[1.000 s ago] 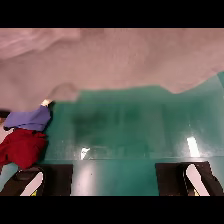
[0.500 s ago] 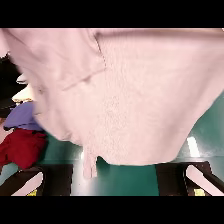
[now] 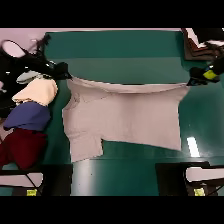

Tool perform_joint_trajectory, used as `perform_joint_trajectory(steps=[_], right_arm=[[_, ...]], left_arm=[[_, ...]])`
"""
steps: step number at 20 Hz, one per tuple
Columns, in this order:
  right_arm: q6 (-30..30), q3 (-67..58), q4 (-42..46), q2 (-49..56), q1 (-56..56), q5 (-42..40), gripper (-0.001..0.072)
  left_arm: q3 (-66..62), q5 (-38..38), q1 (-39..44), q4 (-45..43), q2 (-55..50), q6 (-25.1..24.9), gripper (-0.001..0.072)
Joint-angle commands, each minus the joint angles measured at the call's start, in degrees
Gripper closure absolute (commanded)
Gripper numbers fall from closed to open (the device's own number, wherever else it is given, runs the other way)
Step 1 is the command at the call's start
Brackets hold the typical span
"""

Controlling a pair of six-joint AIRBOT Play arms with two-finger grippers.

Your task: Fold the shirts.

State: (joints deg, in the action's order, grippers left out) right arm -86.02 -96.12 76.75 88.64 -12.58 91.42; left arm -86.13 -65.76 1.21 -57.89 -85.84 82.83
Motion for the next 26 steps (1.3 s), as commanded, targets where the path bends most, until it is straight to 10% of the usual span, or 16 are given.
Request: perform_joint_trajectory(steps=[1, 16, 18, 26], right_arm=[[-0.09, -6.58, 0.76, 8.92, 1.18, -2.56, 0.0700], [1.60, 17.59, -3.19, -0.46, 1.42, -11.19, 0.0662], [1.64, 19.06, -6.23, -1.40, 1.07, -12.35, 0.0415], [5.03, 19.06, -6.64, -16.00, -2.60, -5.44, 0.0353]], left_arm=[[0.61, 7.80, -1.36, 1.07, -5.42, -0.42, 0.0686], [10.19, -3.28, -3.93, 0.37, -5.33, -7.52, 0.0664], [9.94, -3.34, -3.98, 0.28, -5.16, -4.24, 0.0143], [34.18, -6.67, -4.42, -10.67, 21.70, 1.86, 0.0184]])
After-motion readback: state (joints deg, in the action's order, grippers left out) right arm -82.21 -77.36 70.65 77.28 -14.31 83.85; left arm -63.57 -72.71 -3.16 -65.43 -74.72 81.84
